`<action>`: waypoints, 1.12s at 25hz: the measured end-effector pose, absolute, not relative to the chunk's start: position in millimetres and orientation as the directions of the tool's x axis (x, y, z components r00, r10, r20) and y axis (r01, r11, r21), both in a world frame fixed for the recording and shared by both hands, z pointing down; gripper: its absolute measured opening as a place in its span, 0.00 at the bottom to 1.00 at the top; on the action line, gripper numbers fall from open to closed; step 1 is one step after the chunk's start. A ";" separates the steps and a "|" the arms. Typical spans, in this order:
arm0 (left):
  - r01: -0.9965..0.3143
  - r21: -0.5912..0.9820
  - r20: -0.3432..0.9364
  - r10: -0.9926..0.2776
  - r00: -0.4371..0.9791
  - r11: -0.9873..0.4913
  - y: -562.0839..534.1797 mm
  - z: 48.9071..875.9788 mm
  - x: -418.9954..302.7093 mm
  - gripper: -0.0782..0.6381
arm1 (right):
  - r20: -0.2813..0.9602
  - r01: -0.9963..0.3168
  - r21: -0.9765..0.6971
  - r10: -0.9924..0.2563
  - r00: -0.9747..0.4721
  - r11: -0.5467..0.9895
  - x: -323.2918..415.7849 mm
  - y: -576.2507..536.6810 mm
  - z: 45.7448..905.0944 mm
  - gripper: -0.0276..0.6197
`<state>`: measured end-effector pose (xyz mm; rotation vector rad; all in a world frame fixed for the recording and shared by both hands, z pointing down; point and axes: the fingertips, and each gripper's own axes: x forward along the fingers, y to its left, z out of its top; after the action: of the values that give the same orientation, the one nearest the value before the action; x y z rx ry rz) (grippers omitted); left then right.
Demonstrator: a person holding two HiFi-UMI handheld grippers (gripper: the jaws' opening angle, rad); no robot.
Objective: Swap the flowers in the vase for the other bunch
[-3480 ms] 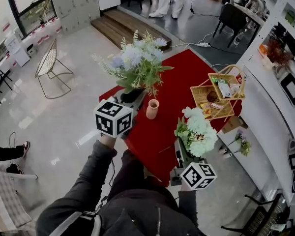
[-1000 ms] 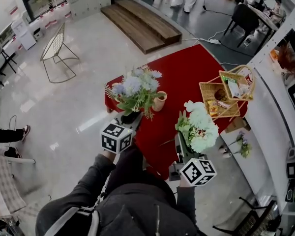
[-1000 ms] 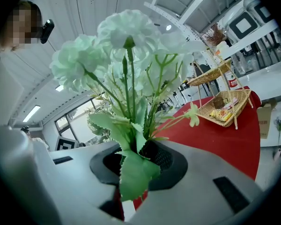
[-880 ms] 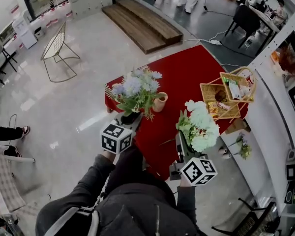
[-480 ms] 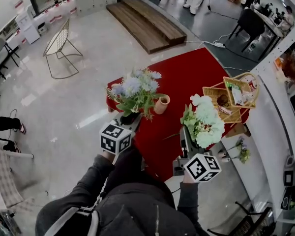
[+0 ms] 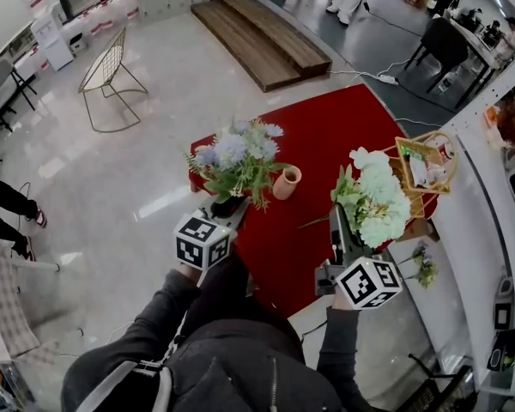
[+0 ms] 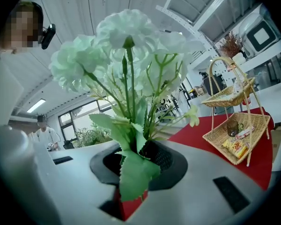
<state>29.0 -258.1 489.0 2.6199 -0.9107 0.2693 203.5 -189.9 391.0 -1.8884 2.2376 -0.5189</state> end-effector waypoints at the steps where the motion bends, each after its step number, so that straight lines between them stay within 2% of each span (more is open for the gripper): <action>1: -0.630 0.266 0.288 -0.563 0.775 -0.730 -258.6 488.6 28.8 0.17 | 0.091 -0.921 -0.365 -0.979 -0.182 0.138 204.7 -191.7 388.4 0.15; 19: -0.623 0.264 0.287 -0.557 0.779 -0.736 -263.0 488.3 30.1 0.17 | -0.012 -0.932 -0.326 -0.987 -0.161 0.156 215.5 -235.5 341.4 0.15; 28: -0.611 0.257 0.276 -0.549 0.789 -0.749 -271.3 481.6 38.8 0.17 | -0.012 -0.933 -0.308 -0.981 -0.193 0.187 203.9 -258.8 338.3 0.15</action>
<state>38.8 -271.3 481.6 2.6457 -0.8852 0.2610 203.9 -258.8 338.3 -1.8490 2.2520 -0.3444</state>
